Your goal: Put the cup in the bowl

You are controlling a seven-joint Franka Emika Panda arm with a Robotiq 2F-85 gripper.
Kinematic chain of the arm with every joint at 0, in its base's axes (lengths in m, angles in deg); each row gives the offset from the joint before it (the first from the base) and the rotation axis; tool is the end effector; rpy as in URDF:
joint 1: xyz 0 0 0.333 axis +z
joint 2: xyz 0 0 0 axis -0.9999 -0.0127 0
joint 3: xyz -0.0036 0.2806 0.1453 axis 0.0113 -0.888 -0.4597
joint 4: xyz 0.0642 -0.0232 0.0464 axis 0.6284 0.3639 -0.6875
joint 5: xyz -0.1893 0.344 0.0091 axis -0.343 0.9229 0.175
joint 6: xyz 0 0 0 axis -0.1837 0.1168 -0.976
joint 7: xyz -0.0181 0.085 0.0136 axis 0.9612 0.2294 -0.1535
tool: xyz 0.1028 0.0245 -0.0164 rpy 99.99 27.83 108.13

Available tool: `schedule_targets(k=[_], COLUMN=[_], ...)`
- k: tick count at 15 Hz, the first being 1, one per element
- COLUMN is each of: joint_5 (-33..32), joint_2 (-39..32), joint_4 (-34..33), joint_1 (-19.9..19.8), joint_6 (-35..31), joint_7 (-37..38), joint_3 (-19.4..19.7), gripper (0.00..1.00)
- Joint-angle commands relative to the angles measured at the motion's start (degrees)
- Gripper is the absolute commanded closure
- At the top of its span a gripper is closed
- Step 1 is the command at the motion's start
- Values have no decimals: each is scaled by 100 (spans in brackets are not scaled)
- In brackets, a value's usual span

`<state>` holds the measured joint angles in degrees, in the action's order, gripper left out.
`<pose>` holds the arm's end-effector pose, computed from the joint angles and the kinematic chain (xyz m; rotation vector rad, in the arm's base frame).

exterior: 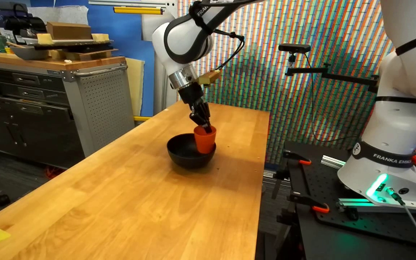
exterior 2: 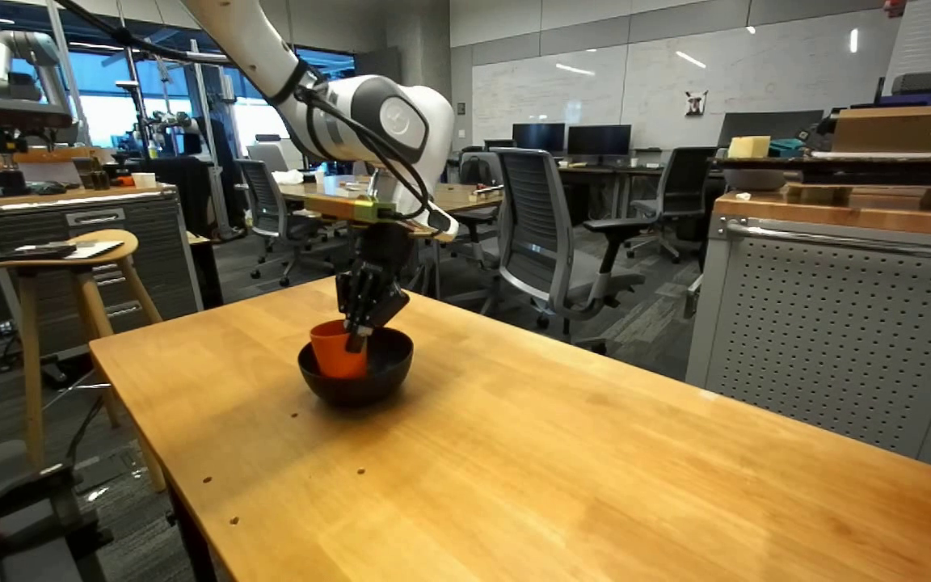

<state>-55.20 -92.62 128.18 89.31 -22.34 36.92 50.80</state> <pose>0.5926 -0.0032 0.2288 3.0144 0.0311 -0.7747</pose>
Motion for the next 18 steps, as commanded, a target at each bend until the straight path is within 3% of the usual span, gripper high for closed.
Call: schedule_targets(k=[1, 7, 8, 9, 12, 18], joint_5=[49, 149, 144, 128, 129, 59], joint_2=[-514, -920, -961, -961, -805, 572], joint_4=[-580, -1092, -1152, -1160, -1123, -256], joint_1=[-17, -3, 0, 0, -22, 30], joint_6=[155, 227, 222, 205, 241, 0], joint_7=[-162, -317, -340, -348, -380, -443], joint_3=[-50, -193, -203, -200, -189, -204], gripper=[98, 98, 68, 68, 44, 1])
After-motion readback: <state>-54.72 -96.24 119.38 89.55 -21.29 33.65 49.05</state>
